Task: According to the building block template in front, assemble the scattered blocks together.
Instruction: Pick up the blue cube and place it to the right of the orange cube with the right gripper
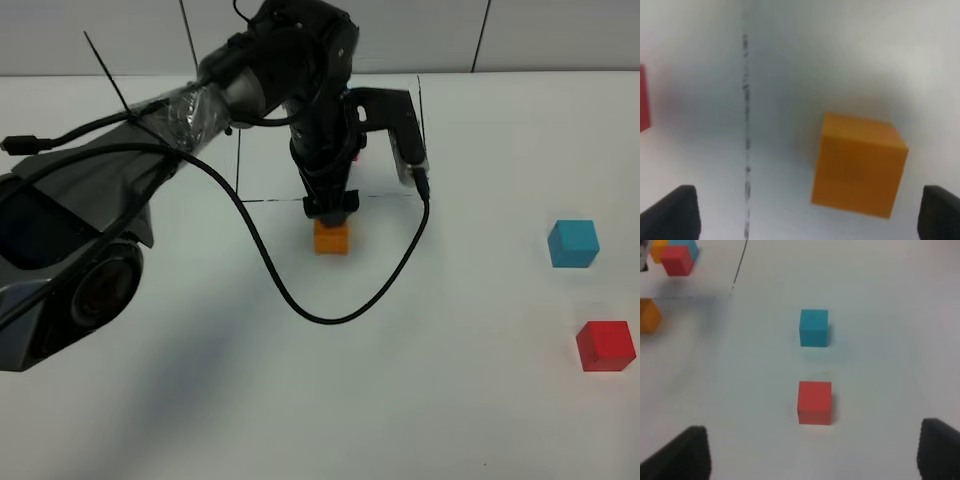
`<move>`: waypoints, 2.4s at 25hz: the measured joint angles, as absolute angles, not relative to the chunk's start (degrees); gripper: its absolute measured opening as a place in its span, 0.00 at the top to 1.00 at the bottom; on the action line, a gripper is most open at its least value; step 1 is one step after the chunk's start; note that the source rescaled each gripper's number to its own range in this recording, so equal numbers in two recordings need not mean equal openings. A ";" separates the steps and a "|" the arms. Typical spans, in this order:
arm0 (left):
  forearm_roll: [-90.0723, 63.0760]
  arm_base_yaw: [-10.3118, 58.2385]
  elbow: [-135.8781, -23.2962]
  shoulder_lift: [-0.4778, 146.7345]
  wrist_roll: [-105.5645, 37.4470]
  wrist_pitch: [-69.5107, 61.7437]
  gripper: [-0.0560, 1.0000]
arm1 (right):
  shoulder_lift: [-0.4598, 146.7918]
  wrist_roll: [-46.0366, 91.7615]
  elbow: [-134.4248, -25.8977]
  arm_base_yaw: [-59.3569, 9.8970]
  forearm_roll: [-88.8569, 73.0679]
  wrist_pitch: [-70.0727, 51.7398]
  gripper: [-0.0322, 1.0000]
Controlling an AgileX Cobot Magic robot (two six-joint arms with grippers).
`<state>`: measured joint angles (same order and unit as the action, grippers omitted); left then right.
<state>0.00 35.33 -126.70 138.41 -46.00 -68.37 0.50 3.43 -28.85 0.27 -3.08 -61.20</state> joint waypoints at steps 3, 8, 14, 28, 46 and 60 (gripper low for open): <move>0.00 33.15 -126.70 135.78 -42.36 -68.42 0.01 | 0.50 3.43 -28.85 0.27 -3.08 -61.20 0.30; 0.00 27.82 -126.70 132.77 -34.52 -68.43 0.02 | 0.50 3.43 -28.85 0.27 -3.08 -61.20 0.30; -3.66 19.81 -126.70 128.83 -29.32 -68.43 0.03 | 0.50 3.43 -28.85 0.27 -3.08 -61.20 0.30; -7.34 3.17 -101.72 110.36 -24.53 -62.08 0.07 | 0.50 3.43 -28.85 0.27 -3.08 -61.20 0.30; -3.94 -1.10 -67.88 69.79 -11.43 -55.57 0.21 | 0.50 3.43 -28.85 0.27 -3.24 -61.20 0.30; -2.82 0.76 -50.39 40.96 -7.36 -56.24 0.26 | 0.50 3.43 -28.85 0.27 -3.29 -61.20 0.30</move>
<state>-2.82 0.76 -50.39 40.96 -7.36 -56.24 0.50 3.43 -28.85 0.27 -3.29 -61.20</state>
